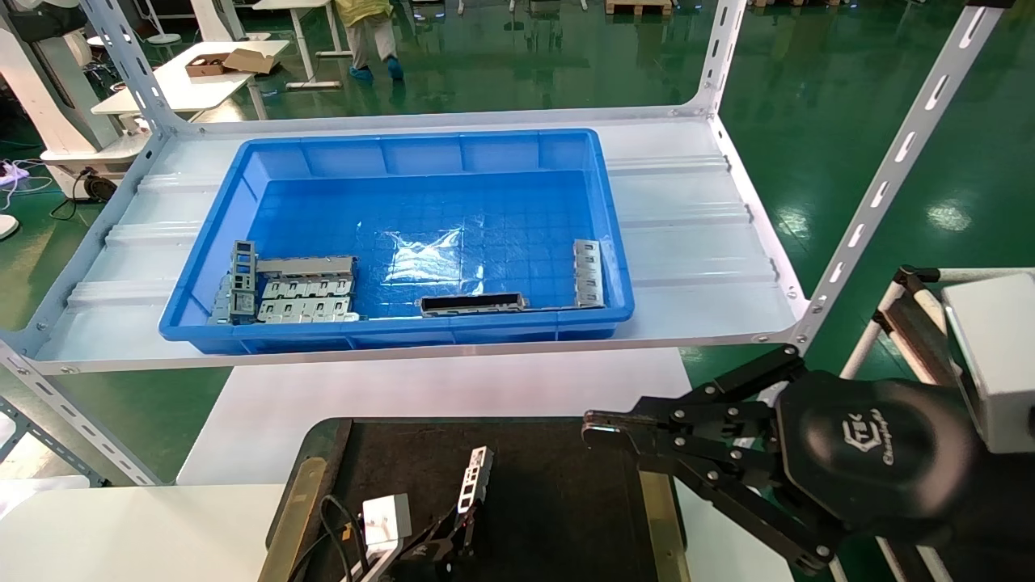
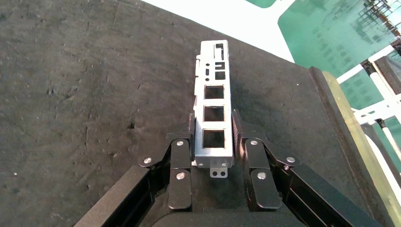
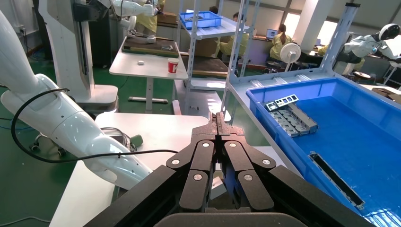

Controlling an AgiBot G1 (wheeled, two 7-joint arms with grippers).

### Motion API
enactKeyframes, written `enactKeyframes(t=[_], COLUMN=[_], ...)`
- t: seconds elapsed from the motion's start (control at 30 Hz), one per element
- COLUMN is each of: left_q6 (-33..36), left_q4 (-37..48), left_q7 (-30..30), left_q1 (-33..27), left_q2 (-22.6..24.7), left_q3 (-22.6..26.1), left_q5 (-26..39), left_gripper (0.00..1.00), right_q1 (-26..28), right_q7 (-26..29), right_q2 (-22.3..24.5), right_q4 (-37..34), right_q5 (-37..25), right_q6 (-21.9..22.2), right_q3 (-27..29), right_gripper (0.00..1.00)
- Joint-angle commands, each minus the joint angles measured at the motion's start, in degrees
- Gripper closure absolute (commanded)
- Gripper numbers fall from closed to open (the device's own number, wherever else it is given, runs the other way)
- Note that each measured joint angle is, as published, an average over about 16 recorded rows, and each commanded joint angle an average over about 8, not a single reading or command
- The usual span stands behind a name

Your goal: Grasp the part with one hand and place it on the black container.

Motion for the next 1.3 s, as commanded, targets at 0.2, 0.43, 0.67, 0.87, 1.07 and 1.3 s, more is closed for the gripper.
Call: enactKeyframes(t=[0.2, 0.43, 0.67, 0.87, 1.07, 1.3], left_q6=[-1.5, -2.9, -4.0, -0.7, 7.4, 17.9], left_q4=[0.1, -0.4, -2.4, -5.8, -9.8, -14.9], left_q7=[1.4, 3.5, 6.4, 8.9, 8.8, 9.4], left_q1=[-0.4, -1.5, -3.3, -5.9, -10.4, -14.5], left_q2=[0.1, -0.1, -1.8, -7.1, -15.5, -24.3], left_q3=[1.7, 3.7, 6.0, 9.3, 13.4, 14.2], left_q5=[-3.5, -7.1, -10.2, -13.1, -16.3, -16.9], left_gripper=[0.00, 0.00, 0.00, 0.00, 0.00, 0.00], right_q1=[0.0, 0.0, 0.0, 0.0, 0.0, 0.0], right_q7=[0.0, 0.0, 0.0, 0.0, -0.1, -0.1], right_q2=[0.0, 0.0, 0.0, 0.0, 0.0, 0.1], right_q4=[0.0, 0.0, 0.0, 0.0, 0.0, 0.0], right_q5=[0.0, 0.0, 0.0, 0.1, 0.1, 0.1], right_q6=[0.0, 0.0, 0.0, 0.0, 0.0, 0.1], right_q3=[0.0, 0.0, -0.1, -0.1, -0.1, -0.1], right_gripper=[0.00, 0.00, 0.00, 0.00, 0.00, 0.00])
